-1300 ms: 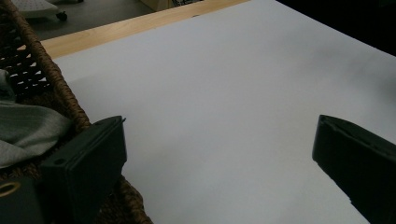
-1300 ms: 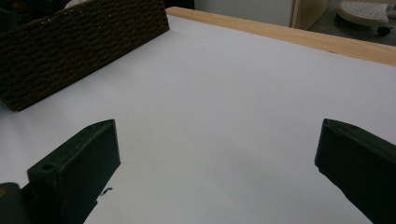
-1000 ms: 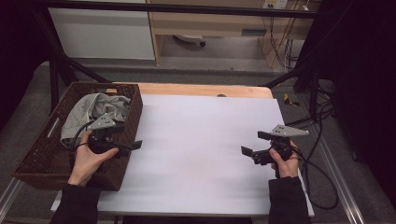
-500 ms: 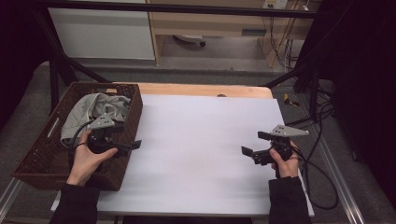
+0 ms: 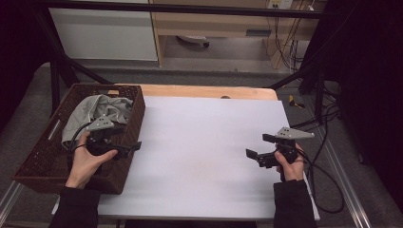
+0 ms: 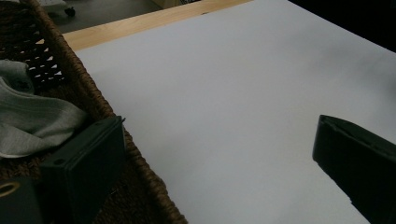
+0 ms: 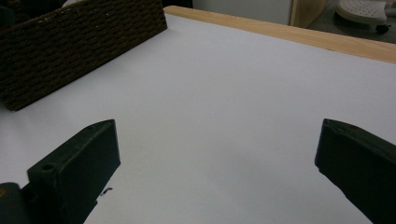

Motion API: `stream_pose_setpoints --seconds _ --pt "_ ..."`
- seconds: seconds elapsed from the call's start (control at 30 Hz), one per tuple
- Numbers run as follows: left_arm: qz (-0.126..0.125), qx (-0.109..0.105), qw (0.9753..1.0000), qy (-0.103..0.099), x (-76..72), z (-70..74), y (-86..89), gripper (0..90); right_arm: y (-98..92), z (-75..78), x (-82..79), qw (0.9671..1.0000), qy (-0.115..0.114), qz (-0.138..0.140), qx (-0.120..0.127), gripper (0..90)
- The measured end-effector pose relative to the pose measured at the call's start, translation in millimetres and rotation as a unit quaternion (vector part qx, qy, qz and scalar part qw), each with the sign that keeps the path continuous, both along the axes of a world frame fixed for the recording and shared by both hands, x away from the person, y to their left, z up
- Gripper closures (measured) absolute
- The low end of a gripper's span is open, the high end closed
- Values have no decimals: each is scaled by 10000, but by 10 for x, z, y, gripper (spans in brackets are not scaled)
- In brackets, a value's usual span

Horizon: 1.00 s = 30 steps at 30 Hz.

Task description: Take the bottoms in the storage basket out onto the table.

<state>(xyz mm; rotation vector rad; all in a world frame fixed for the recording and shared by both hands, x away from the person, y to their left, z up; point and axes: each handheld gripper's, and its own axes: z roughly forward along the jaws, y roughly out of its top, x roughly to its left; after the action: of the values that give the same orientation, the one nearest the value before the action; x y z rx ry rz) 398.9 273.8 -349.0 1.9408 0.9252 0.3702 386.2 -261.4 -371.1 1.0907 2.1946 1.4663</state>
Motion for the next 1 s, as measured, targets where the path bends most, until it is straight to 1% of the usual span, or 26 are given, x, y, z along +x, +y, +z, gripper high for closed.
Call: stream_pose_setpoints --seconds 0.13,0.47,0.73,1.0 --pt "21 18 10000 2 3 -4 8 26 -1 -2 1 10000 -1 -8 -10 4" --pt "94 -17 10000 -20 1 7 78 26 16 -20 11 10000 26 -16 -49 4" --pt "177 -52 9998 -28 4 20 167 26 21 -31 17 10000 27 -19 -70 4" --pt "275 -35 9996 -1 7 20 250 27 28 -38 21 10000 44 -23 -82 4"
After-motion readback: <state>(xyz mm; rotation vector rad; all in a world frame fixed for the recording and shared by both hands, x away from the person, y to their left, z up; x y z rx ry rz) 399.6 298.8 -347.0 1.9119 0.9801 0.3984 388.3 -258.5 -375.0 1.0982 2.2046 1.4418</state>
